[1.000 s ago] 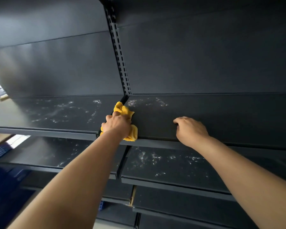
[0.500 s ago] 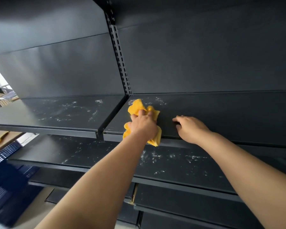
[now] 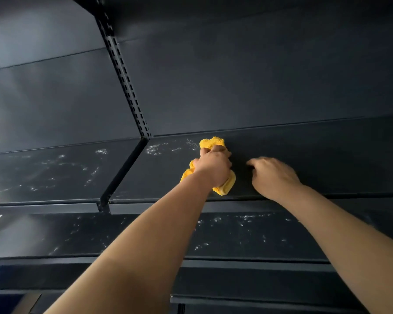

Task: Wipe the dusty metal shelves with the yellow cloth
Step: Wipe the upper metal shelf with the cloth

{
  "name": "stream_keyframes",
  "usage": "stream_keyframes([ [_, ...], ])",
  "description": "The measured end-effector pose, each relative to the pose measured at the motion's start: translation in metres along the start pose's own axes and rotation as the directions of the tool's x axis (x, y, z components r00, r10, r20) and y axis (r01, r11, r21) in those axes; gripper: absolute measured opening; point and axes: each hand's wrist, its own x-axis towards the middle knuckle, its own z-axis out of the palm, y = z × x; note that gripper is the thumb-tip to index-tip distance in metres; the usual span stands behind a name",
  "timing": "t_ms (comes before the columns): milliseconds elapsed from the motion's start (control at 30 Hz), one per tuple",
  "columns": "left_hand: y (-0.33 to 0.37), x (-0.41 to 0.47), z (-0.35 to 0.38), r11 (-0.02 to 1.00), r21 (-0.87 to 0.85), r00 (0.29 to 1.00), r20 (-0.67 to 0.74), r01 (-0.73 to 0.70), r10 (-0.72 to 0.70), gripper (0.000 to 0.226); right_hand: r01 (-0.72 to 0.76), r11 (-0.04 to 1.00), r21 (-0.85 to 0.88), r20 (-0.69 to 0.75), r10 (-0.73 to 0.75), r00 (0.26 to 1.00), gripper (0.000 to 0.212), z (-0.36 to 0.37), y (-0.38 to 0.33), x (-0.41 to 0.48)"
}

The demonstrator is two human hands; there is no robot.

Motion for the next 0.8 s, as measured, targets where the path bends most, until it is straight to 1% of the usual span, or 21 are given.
stream_keyframes([
  [100,-0.005,0.015,0.0,0.999,0.054,1.0,0.012,-0.005,0.004,0.046,0.002,1.0,-0.005,-0.004,-0.002,1.0,0.049,0.004,-0.006,0.007],
  [233,-0.019,0.037,0.001,0.999,-0.025,0.999,-0.042,0.029,-0.03,0.045,0.011,1.0,-0.015,-0.006,-0.011,1.0,0.051,0.009,-0.016,0.018],
  [333,-0.032,0.051,0.0,0.999,-0.02,0.998,-0.052,0.045,-0.046,0.042,0.007,1.0,-0.028,0.0,-0.007,1.0,0.051,0.012,-0.027,0.028],
  [400,-0.042,0.061,-0.001,0.999,-0.016,0.997,-0.053,0.052,-0.053,0.04,0.003,1.0,-0.025,-0.003,-0.003,1.0,0.049,0.015,-0.034,0.035],
  [467,-0.052,0.07,-0.002,0.998,-0.017,0.997,-0.055,0.06,-0.061,0.04,0.002,1.0,-0.029,-0.005,-0.002,1.0,0.041,0.018,-0.043,0.041],
  [533,-0.065,0.078,-0.004,0.997,-0.022,0.995,-0.061,0.078,-0.079,0.038,0.004,0.999,-0.042,-0.008,-0.005,1.0,0.036,0.021,-0.052,0.046],
  [700,-0.114,0.091,-0.01,0.988,-0.043,0.983,-0.097,0.15,-0.154,0.037,0.002,0.994,-0.107,-0.002,-0.002,1.0,0.043,0.032,-0.072,0.059],
  [800,-0.142,0.095,-0.016,0.98,-0.042,0.974,-0.11,0.195,-0.199,0.038,0.001,0.994,-0.113,0.004,-0.001,1.0,0.043,0.037,-0.081,0.065],
])
